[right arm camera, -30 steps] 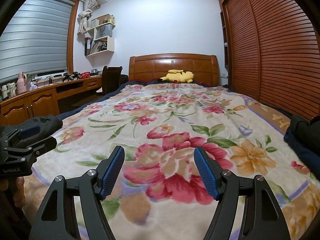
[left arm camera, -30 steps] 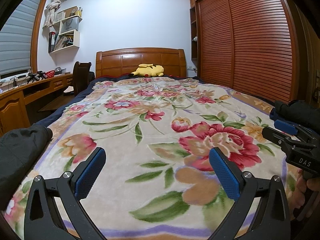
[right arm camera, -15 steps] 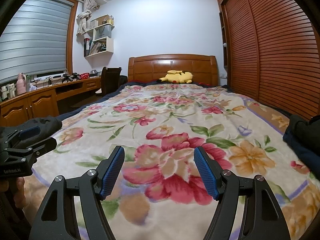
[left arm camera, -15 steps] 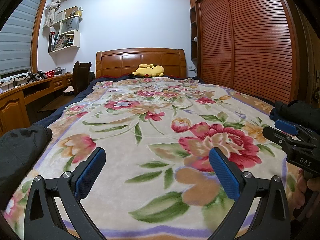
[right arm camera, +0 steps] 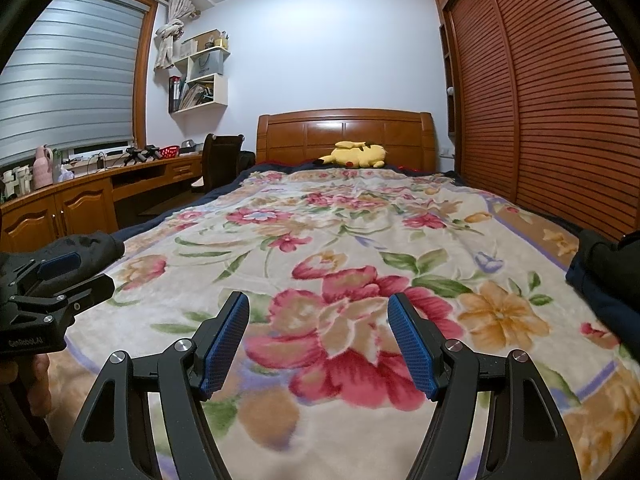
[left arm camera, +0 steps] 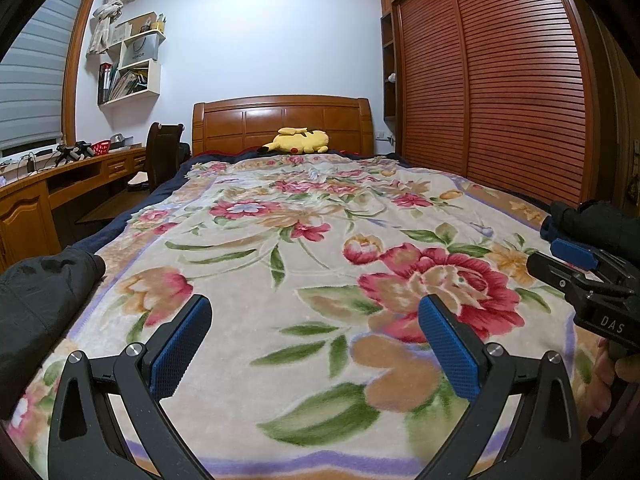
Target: Fold large clothes
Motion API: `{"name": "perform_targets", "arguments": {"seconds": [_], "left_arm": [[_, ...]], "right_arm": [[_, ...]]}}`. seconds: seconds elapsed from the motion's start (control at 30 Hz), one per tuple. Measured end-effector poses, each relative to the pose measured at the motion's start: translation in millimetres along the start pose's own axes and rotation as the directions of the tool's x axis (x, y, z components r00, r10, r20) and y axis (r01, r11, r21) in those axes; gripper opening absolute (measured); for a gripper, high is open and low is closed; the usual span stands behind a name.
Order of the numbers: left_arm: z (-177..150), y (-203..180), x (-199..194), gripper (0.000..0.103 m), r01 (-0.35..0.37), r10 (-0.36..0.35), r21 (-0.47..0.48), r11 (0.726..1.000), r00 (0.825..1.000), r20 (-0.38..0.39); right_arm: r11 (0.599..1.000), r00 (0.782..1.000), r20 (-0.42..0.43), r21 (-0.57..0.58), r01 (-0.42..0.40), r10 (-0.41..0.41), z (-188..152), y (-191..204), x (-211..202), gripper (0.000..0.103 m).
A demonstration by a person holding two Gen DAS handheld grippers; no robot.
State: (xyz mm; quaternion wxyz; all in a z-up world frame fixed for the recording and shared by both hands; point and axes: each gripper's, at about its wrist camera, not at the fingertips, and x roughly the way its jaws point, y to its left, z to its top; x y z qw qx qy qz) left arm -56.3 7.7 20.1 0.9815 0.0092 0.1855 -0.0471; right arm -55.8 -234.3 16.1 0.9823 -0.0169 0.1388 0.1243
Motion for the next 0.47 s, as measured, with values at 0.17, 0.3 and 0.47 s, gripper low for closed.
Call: {"name": "perform_targets", "arguments": {"seconds": [0.17, 0.3, 0.47], "left_arm": [[-0.2, 0.7, -0.3, 0.103, -0.001, 0.001, 0.0, 1.0, 1.0, 0.002], [-0.3, 0.7, 0.0, 0.103, -0.002, 0.002, 0.0, 1.0, 1.0, 0.001], [-0.2, 0.9, -0.1, 0.103, -0.002, 0.002, 0.0, 1.0, 1.0, 0.001]], "right_arm": [[1.0, 1.0, 0.003, -0.003, 0.001, -0.001, -0.3, -1.4, -0.5, 0.074], [1.0, 1.0, 0.004, -0.002, 0.0, 0.0, -0.4, -2.1, -0.6, 0.074], [1.0, 1.0, 0.005, -0.002, 0.001, -0.001, -0.5, -3.2, -0.7, 0.074]]}}
